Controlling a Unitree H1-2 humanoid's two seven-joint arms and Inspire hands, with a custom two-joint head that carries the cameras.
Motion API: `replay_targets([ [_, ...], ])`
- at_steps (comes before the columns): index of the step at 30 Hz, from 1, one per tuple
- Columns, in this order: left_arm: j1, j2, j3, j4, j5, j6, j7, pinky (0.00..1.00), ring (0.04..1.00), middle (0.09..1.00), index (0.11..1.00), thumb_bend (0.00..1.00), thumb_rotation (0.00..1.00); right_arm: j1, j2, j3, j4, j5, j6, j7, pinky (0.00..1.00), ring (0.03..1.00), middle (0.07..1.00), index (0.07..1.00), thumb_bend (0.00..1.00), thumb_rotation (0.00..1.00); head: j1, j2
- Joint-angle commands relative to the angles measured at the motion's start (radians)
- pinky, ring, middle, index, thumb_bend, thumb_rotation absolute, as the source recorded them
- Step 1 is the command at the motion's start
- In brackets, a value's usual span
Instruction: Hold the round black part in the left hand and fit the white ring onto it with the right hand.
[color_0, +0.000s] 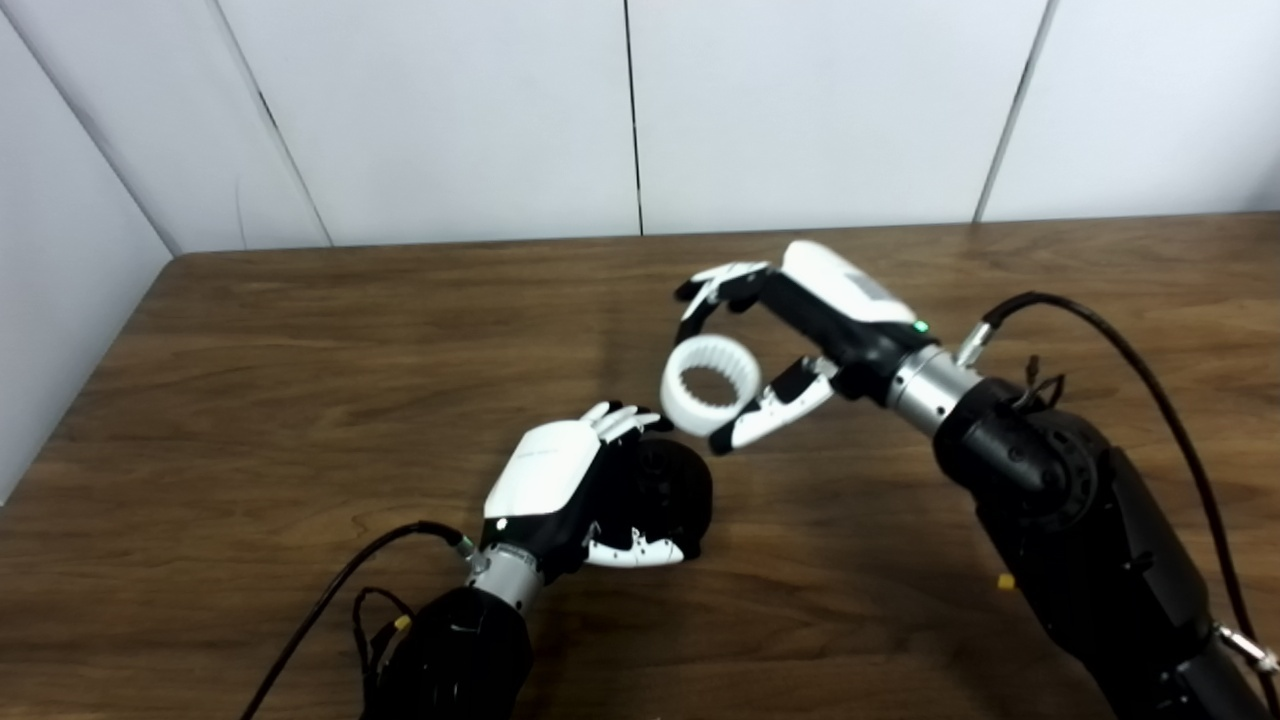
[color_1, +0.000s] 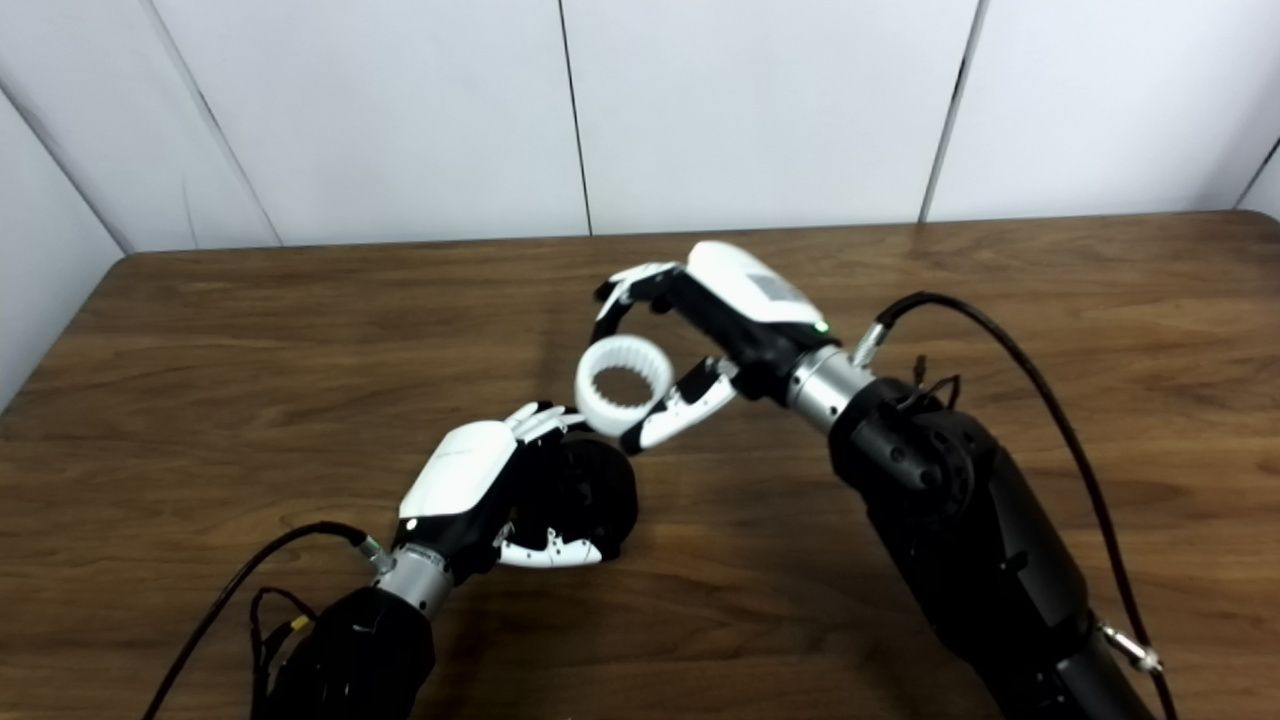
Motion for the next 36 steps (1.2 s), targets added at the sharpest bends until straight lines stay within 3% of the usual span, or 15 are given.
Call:
replay_targets([
  [1,-0.005,-0.009,-0.017,0.013,-0.020,0.000,-0.032,0.76,0.961,0.914,0.840,0.84,0.39,-0.019,0.007,0.002,-0.031,-0.008,-0.014,-0.003,0.74,0.865,0.808,0.489,0.52,0.15,0.001,0.001],
  [18,-0.003,-0.009,-0.011,-0.003,-0.027,0.007,-0.043,0.77,0.959,0.905,0.862,0.84,0.39,0.015,0.045,0.048,0.051,-0.036,-0.067,-0.015,0.74,0.860,0.807,0.489,0.53,0.15,0.004,0.005],
  [36,-0.001,-0.009,-0.013,0.001,-0.018,-0.002,-0.031,0.75,0.946,0.887,0.848,0.84,0.37,0.035,0.073,0.049,0.110,-0.028,-0.108,-0.031,0.77,0.862,0.806,0.489,0.53,0.15,0.008,0.006],
])
